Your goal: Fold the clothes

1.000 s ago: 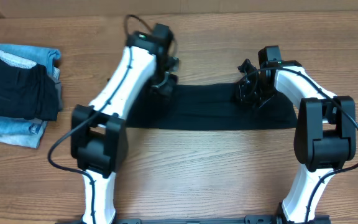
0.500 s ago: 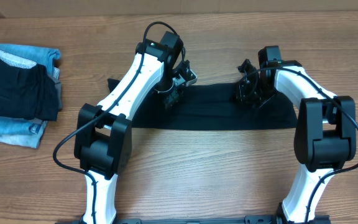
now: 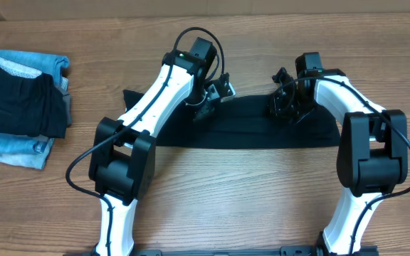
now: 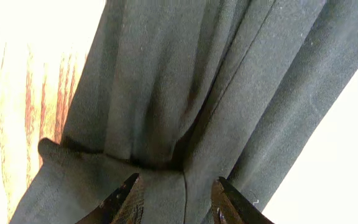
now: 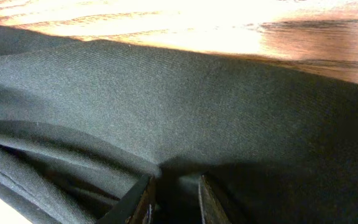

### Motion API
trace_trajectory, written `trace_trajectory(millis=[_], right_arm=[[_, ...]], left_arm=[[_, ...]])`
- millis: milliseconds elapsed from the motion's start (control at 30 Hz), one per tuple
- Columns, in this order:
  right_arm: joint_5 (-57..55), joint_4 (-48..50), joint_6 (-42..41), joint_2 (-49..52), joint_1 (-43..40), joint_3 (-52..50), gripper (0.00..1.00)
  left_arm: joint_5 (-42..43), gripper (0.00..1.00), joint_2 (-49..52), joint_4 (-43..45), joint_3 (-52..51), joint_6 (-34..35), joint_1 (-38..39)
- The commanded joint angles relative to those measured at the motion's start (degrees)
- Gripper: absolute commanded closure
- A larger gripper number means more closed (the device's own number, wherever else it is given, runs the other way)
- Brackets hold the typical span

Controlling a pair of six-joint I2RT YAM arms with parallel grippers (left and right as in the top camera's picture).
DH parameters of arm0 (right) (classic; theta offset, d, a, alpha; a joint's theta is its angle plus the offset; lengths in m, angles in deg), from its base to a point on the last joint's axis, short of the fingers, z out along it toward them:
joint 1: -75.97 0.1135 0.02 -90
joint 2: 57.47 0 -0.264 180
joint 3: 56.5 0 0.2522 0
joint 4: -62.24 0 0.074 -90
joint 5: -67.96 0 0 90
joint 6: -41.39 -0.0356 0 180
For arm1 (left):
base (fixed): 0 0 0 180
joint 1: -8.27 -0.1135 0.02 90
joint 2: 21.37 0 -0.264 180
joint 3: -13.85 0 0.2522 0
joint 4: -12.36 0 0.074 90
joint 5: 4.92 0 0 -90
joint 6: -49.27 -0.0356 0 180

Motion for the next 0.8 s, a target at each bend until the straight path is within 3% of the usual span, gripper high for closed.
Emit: trace_trajectory(millis=[0,333,600,700,767], right_arm=[[-4.94,-0.15,0.07,-0.59,-0.24,-0.09,0.72],[-5.16,0.0,0.07,-0.59,-0.26,-0.09,0.71],[-5.14,0.79,0.07,-0.59,-0.26,-0.09,0.71],[-5.16,0.79,0.07,-0.59,-0.26,-0.09,0.7],[-5.16,0.79,0.07,-0.59,-0.26,-0.09,0.7]], left_arm=[[1.11,0.61,2.14,0.35,-0.61,-1.53,0.48],[2.95,0.51,2.73,-0.02,-0.61,-2.75,0.52],[3.1,0.54,2.99,-0.28,-0.61,-5.44,0.55],[4.17,0.42,5.05,-0.33,-0.61,-5.4,0.55],[4.11,0.48,5.55,-0.35,-0.61,-5.4,0.57]])
